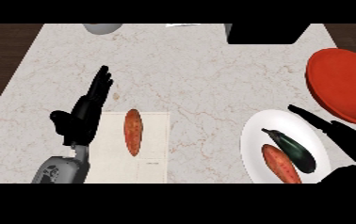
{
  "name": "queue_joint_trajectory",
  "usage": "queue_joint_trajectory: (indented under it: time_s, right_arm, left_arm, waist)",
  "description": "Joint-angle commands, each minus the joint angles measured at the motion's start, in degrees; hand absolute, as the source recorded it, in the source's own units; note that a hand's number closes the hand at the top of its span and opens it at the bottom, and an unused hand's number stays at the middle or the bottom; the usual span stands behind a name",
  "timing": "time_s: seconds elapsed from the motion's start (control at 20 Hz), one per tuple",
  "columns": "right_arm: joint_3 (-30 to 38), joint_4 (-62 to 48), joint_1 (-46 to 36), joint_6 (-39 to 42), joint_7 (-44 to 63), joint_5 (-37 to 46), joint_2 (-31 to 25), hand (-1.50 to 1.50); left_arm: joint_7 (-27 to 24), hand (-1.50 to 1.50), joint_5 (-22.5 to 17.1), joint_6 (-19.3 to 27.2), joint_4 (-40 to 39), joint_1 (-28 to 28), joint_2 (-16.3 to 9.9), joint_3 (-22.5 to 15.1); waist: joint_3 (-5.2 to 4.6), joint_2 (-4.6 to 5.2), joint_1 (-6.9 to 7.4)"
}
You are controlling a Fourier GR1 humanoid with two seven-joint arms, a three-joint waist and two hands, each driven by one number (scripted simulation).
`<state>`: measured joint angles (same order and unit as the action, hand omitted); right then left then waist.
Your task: Pick the eggplant from the plate and place it in the bowl
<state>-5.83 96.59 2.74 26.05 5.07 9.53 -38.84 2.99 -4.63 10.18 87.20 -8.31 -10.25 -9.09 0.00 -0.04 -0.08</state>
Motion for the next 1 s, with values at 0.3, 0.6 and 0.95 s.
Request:
queue_joint_trajectory:
  time_s: [0.3, 0.6, 0.95]
  right_arm:
    - [3.1, 1.4, 5.8, 3.6, -0.8, 2.5, 7.5, -1.5]
    - [4.4, -5.1, 2.6, 4.1, -3.0, 6.5, 12.4, -1.5]
    - [6.5, -18.4, -2.4, 3.1, -12.2, 12.0, 13.2, -1.5]
  left_arm:
    - [-0.9, 0.0, 2.9, -2.0, 0.0, 1.0, 2.3, 0.9]
    - [0.4, 0.0, 3.7, -3.2, 0.3, 0.6, 3.1, 2.9]
    - [2.6, 0.0, 3.0, -5.6, 2.1, 0.0, 2.4, 5.2]
  waist:
    - [0.0, 0.0, -0.22]
    - [0.0, 0.03, 0.01]
    - [0.02, 0.05, 0.25]
